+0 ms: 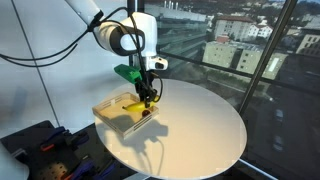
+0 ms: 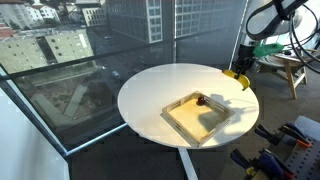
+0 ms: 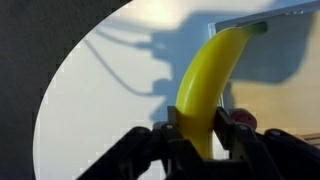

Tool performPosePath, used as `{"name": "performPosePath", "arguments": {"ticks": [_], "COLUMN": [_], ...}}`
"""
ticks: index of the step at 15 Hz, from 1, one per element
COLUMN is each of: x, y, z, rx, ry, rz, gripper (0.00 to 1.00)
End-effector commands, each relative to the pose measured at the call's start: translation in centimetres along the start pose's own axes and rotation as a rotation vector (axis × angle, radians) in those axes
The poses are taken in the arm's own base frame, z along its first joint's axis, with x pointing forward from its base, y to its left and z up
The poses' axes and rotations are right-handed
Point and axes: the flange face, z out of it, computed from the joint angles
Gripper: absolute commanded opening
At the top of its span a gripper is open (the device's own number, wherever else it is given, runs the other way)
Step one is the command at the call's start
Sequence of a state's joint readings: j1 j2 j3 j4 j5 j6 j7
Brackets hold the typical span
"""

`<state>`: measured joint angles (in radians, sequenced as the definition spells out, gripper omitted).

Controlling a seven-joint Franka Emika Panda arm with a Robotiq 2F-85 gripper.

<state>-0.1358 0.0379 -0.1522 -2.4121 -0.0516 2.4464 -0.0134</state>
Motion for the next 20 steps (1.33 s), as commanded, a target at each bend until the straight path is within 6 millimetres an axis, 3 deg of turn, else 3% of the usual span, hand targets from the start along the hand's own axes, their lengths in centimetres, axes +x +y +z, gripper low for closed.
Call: {"name": "performPosePath", "arguments": {"ticks": [1, 20], "x": [0.3, 0.1], "y": [1.6, 5.7], "z": [0.1, 3.2], "rx": [-0.018, -0.009], "ry": [0.009, -0.027], "rz": [-0.005, 0.022], "gripper": [0.16, 0.16]}}
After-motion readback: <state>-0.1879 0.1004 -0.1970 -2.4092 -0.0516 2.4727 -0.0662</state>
